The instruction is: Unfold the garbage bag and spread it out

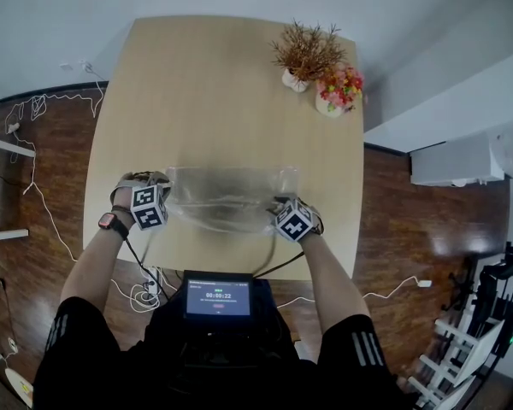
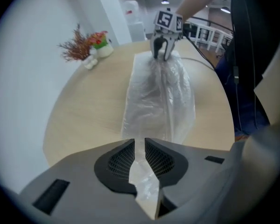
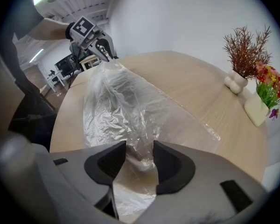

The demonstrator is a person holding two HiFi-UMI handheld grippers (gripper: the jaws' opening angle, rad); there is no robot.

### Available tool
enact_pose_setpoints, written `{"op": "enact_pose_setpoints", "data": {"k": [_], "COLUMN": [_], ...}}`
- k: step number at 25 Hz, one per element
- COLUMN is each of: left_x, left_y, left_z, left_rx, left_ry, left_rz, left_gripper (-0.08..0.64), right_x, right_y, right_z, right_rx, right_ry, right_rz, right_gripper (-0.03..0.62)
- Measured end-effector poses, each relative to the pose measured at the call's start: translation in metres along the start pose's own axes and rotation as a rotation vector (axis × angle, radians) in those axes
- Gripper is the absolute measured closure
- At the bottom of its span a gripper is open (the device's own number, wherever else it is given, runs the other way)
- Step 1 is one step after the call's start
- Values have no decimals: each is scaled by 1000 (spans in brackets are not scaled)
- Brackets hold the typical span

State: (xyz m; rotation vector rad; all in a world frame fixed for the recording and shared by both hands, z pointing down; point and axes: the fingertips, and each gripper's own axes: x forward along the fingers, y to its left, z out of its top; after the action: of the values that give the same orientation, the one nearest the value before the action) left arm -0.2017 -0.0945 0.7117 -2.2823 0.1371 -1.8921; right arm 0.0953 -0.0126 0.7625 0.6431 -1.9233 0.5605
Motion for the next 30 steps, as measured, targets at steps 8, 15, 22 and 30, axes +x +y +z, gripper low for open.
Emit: {"op": "enact_pose_setpoints", "data": {"k": [8,15,22,30], "left_x": [42,47,51,57], "left_y": [-53,-63,-54,-14], "left_z": [-36,-40,-38,-39], "left_rx": [-22,-79,-83,-57], "left_ry": [162,180,182,196], "left_rz": [-220,-266,-279,-177], "left_gripper": [390,334,210,173], "right_x": [-5,3,-3,-7], "right_y": [-1,1,-2,-3], "right_z": [4,-4,2,8], "right_rx": [1,6,35,1], "right_ry": [-13,-8,-34,-34], "right_rz": [-8,10,11,5], "right_gripper": [376,376,379,379]}}
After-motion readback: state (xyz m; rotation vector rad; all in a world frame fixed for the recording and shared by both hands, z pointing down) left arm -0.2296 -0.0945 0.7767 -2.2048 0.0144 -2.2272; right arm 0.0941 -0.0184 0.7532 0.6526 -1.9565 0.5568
